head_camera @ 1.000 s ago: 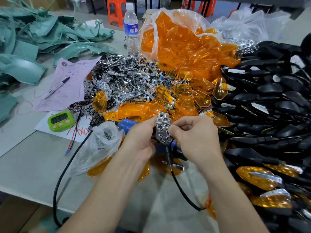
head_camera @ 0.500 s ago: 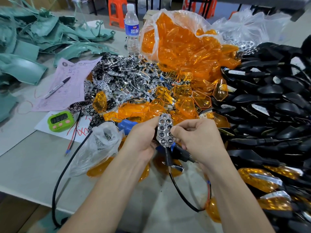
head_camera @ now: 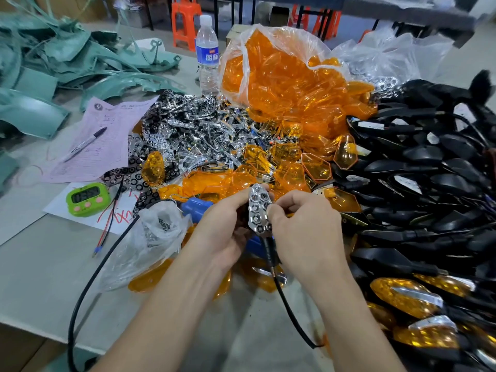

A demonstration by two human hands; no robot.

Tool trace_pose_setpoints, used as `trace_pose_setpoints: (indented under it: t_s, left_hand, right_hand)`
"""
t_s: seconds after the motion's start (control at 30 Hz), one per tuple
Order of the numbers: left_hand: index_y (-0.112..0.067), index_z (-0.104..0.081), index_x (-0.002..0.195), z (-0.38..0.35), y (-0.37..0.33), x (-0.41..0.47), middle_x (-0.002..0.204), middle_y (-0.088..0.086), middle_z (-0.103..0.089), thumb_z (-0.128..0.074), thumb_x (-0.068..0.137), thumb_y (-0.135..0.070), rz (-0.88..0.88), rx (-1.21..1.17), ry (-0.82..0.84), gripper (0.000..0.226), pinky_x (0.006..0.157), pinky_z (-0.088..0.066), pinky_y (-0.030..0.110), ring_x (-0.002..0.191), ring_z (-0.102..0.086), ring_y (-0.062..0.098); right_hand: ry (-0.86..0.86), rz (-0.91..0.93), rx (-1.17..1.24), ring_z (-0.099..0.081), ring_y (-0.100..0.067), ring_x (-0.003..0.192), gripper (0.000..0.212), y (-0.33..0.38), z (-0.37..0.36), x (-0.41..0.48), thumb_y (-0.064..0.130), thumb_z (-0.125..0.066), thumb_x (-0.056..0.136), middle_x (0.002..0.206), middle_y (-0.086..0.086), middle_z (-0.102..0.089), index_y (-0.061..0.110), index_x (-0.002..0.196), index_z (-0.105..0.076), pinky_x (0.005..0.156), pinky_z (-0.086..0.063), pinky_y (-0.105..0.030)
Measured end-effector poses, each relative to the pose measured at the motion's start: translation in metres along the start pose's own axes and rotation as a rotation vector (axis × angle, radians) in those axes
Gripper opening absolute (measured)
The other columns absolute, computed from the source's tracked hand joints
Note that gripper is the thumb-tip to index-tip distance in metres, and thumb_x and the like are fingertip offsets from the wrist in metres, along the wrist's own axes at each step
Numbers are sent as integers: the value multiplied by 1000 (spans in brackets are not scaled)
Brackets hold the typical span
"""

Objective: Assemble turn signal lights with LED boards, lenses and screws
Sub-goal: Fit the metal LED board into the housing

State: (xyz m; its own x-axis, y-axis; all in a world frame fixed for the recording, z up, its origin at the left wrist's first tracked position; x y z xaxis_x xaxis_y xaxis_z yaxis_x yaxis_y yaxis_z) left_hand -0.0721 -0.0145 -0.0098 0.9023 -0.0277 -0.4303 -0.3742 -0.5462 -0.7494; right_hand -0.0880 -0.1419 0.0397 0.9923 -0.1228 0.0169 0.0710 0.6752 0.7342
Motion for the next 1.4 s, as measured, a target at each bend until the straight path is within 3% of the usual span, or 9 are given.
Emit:
trace_pose_setpoints:
  t_s: [0.13, 0.23, 0.33, 0.47, 0.67, 0.87, 0.97, 1.2, 1.4]
  left_hand:
    - [-16, -81, 112, 3, -4, -3, 109, 4, -77, -47, 103, -50, -32, 37, 105, 49, 76, -55, 30, 93, -70, 16]
    - [-12, -79, 112, 4, -10, -2, 108, 8, -77, -65, 93, -20, -126, 68, 131, 25, 76, -61, 29, 95, -72, 19]
    - [-8, -77, 111, 3, -14, -4, 102, 10, -78, -61, 94, 1, -153, 55, 116, 25, 68, -61, 29, 88, -75, 20]
    - [-8, -76, 108, 4, -17, -7, 100, 9, -77, -58, 97, 4, -210, 105, 134, 25, 70, -60, 29, 86, -74, 20]
    - [-14, -80, 102, 6, -17, -9, 99, 10, -77, -58, 98, 4, -291, 195, 107, 28, 73, -60, 31, 88, -73, 22]
    - [-13, -80, 96, 6, -19, -7, 92, 8, -77, -55, 98, 6, -324, 157, 70, 32, 70, -60, 28, 85, -74, 19]
    - [-12, -78, 102, 6, -21, -6, 95, 8, -77, -55, 100, 5, -333, 160, 76, 29, 70, -60, 29, 88, -75, 21]
    - [-17, -79, 101, 3, -18, -9, 98, 9, -75, -54, 101, 1, -356, 204, 99, 31, 78, -58, 39, 89, -70, 24]
    - [-17, -78, 103, 1, -20, -14, 102, 11, -74, -52, 100, 3, -376, 238, 111, 32, 104, -49, 66, 100, -68, 30]
  right_hand:
    - [-39, -1, 22, -66, -3, 61, 28, 2, 8, 4, 35, -74, 93, 67, 12, -68, 28, 67, -67, 45, -50, -14]
    - [-43, 15, 129, -62, 14, 67, 27, 2, 8, 1, 34, -78, 90, 63, 14, -67, 30, 65, -67, 42, -40, -5]
    - [-59, 44, 236, -61, 19, 71, 15, 1, 3, -4, 30, -79, 90, 66, 16, -67, 34, 82, -66, 47, -41, -2]
    - [-73, 63, 299, -67, 9, 68, 15, -6, -4, -8, 34, -75, 93, 72, 13, -71, 35, 94, -60, 48, -47, -8]
    - [-30, 85, 267, -68, -5, 64, 11, -9, -13, -8, 42, -65, 97, 69, 15, -71, 38, 88, -62, 58, -60, -36]
    - [215, 65, 482, -75, -17, 73, 12, -16, -18, -9, 38, -68, 97, 84, 9, -76, 46, 96, -58, 66, -64, -47]
    - [329, -6, 672, -79, -24, 79, 26, -17, -19, -13, 20, -68, 99, 94, 3, -79, 45, 103, -60, 67, -66, -41]
    - [277, -42, 703, -76, -30, 69, 29, -18, -19, -8, 10, -70, 96, 80, -3, -78, 38, 98, -62, 60, -65, -40]
    - [257, -145, 721, -76, -26, 69, 26, -22, -20, -3, 10, -75, 92, 75, -2, -77, 29, 104, -62, 59, -63, -40]
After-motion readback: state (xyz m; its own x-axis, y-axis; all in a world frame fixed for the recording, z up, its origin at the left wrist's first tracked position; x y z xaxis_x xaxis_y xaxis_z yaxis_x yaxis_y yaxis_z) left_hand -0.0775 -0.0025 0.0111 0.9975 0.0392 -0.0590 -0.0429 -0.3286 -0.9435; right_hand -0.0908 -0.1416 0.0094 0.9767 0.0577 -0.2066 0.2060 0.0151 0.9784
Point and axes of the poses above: each hand's wrist, its own x-axis towards the middle knuckle, its own z-axis out of the back of the hand, y = z × x, the point moved 3 cm from there along x, towards the middle knuckle
